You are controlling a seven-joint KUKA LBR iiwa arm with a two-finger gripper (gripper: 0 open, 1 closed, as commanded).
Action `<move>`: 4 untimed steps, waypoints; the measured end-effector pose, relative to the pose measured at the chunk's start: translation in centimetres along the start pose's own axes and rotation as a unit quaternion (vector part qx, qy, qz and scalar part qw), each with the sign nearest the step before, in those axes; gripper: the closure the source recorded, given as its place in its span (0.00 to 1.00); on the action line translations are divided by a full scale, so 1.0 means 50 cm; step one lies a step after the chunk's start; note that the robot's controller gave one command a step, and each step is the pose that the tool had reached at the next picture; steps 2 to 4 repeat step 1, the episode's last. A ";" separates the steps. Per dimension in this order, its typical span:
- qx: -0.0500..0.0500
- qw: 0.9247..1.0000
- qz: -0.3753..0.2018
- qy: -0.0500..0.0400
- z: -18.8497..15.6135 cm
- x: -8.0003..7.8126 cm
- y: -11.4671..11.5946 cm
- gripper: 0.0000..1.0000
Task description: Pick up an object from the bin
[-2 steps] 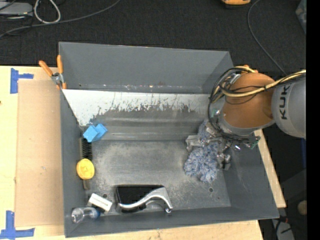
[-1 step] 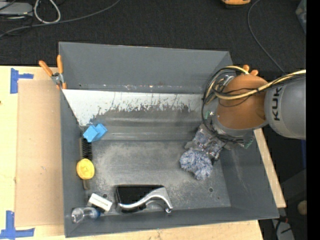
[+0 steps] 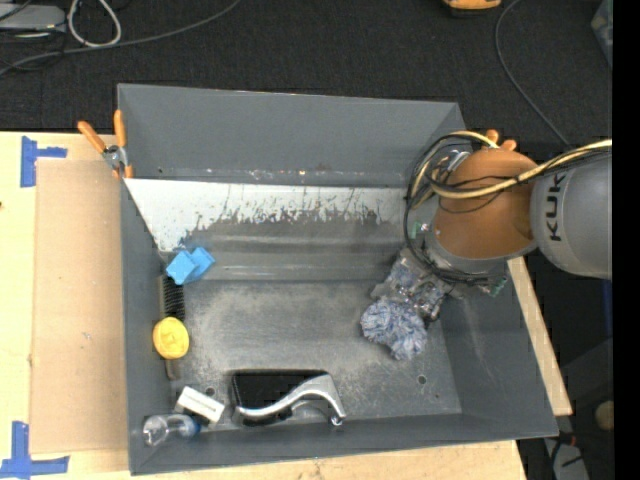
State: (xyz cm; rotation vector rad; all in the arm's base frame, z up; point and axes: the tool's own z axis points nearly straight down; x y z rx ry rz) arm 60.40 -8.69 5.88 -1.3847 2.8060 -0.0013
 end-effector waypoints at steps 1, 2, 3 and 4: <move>-0.004 1.000 0.001 0.002 -0.043 0.001 0.005 1.00; -0.004 1.000 0.001 0.002 -0.043 0.001 0.005 1.00; -0.004 1.000 0.001 0.002 -0.043 0.001 0.005 1.00; -0.004 1.000 0.001 0.002 -0.043 0.001 0.005 1.00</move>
Offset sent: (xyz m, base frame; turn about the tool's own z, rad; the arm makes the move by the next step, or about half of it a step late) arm -0.0026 0.0007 0.1084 0.0008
